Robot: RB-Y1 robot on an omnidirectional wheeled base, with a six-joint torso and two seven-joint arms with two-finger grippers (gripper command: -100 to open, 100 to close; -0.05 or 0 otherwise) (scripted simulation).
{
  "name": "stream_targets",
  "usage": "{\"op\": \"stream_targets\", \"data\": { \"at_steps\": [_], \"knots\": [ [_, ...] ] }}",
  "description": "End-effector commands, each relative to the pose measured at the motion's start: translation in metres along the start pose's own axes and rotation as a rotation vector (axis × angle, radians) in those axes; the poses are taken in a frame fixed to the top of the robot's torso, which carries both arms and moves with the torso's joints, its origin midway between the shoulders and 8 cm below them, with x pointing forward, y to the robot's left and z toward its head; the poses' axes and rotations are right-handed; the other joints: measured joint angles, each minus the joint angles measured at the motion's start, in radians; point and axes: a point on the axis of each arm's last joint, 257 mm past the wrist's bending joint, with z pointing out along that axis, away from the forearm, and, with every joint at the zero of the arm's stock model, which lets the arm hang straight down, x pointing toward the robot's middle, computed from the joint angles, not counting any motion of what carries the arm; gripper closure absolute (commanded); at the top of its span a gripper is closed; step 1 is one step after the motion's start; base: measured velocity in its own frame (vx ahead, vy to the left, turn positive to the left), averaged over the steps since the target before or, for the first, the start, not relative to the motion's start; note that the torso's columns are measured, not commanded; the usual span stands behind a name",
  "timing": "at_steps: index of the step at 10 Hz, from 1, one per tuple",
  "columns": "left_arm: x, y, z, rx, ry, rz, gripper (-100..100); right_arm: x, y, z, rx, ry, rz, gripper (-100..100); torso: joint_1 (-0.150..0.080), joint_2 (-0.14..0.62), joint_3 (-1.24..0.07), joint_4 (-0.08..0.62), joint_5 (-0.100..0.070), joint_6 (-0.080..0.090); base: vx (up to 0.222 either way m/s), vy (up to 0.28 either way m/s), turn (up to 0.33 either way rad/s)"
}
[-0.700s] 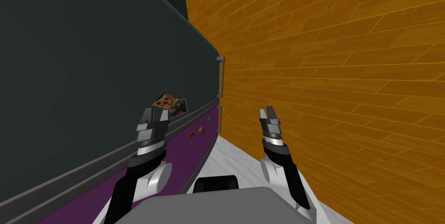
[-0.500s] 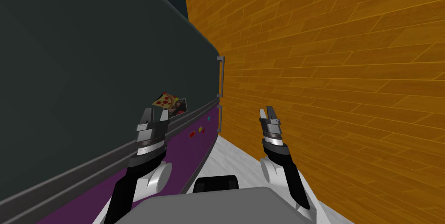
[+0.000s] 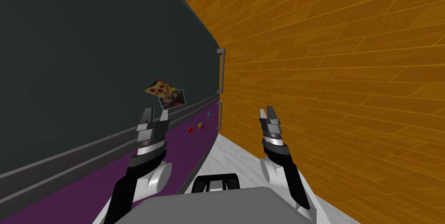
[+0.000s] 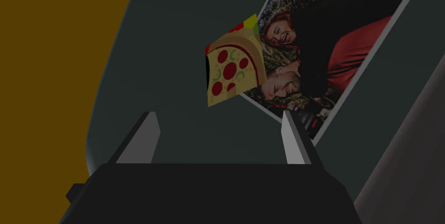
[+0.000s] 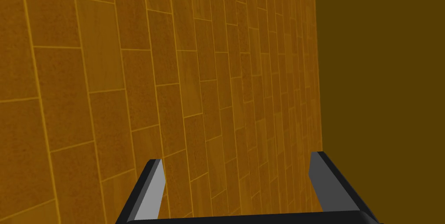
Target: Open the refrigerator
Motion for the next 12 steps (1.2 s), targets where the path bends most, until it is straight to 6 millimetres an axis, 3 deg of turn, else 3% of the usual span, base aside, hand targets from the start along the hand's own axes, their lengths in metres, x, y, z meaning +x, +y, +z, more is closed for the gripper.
{"op": "stream_targets", "data": {
  "at_steps": [1,2,3,5,12],
  "knots": [
    [0.0,0.0,0.0,0.0,0.0,0.0,0,0.0,0.0,0.0,0.0,0.0,0.0,0,0.0,0.074,-0.148,0.074,0.0,0.0,0.0,0.0,0.0],
    [0.0,0.0,0.0,0.0,0.0,0.0,0,0.0,0.0,0.0,0.0,0.0,0.0,0,0.0,0.148,-0.295,0.148,0.0,0.0,0.0,0.0,0.0],
    [0.006,0.003,0.002,-0.003,0.04,0.008,-100,0.0,0.0,0.0,0.0,0.0,0.0,0,0.0,0.221,-0.443,0.221,0.0,0.0,0.012,0.0,-0.027],
    [0.015,0.01,0.004,-0.014,0.096,0.02,-100,0.0,0.0,0.0,0.001,0.0,0.0,0,0.0,0.264,-0.532,0.264,0.0,0.0,0.018,0.002,-0.041],
    [0.042,0.06,0.018,-0.111,0.231,0.065,-100,0.0,0.0,0.0,0.001,0.0,0.0,0,0.005,0.25,-0.549,0.261,0.002,0.004,0.027,0.001,-0.07]
  ]
}}
